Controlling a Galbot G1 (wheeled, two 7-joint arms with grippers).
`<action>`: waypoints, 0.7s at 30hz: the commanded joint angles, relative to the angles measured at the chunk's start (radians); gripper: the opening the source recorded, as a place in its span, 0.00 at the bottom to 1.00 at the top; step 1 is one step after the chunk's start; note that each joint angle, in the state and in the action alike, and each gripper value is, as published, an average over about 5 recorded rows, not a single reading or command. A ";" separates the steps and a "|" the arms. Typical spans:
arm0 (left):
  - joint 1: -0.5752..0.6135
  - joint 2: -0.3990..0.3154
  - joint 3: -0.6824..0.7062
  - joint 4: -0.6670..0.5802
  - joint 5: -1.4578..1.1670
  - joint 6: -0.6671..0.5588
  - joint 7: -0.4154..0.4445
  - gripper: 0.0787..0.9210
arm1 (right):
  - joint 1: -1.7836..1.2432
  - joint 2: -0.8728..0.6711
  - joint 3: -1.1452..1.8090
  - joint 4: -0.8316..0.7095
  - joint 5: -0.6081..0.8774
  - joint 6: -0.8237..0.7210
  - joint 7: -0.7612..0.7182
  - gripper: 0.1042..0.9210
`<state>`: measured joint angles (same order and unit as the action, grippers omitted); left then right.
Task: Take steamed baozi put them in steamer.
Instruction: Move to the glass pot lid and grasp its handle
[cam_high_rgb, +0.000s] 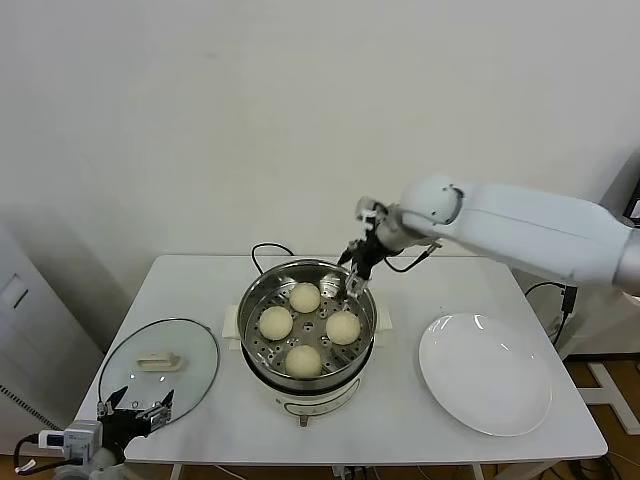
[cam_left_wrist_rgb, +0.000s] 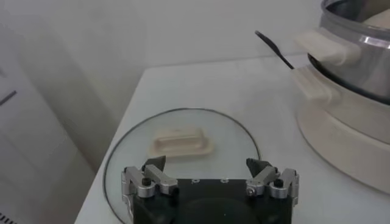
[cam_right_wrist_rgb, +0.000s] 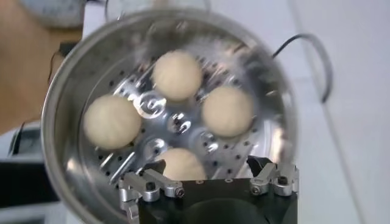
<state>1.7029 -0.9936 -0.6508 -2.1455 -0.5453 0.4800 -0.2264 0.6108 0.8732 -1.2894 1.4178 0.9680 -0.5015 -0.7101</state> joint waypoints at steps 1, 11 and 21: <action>-0.011 -0.010 -0.004 -0.001 0.005 0.003 -0.003 0.88 | -0.376 -0.280 0.542 0.049 0.024 0.124 0.199 0.88; -0.009 0.010 -0.010 0.014 0.009 -0.035 0.014 0.88 | -1.141 -0.344 1.160 0.224 -0.059 0.416 0.701 0.88; -0.039 -0.023 -0.005 0.011 0.042 -0.049 0.023 0.88 | -1.686 -0.137 1.677 0.253 -0.287 0.553 0.743 0.88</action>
<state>1.6811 -0.9994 -0.6558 -2.1344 -0.5334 0.4531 -0.2162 -0.4138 0.6342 -0.2203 1.5997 0.8668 -0.1409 -0.1655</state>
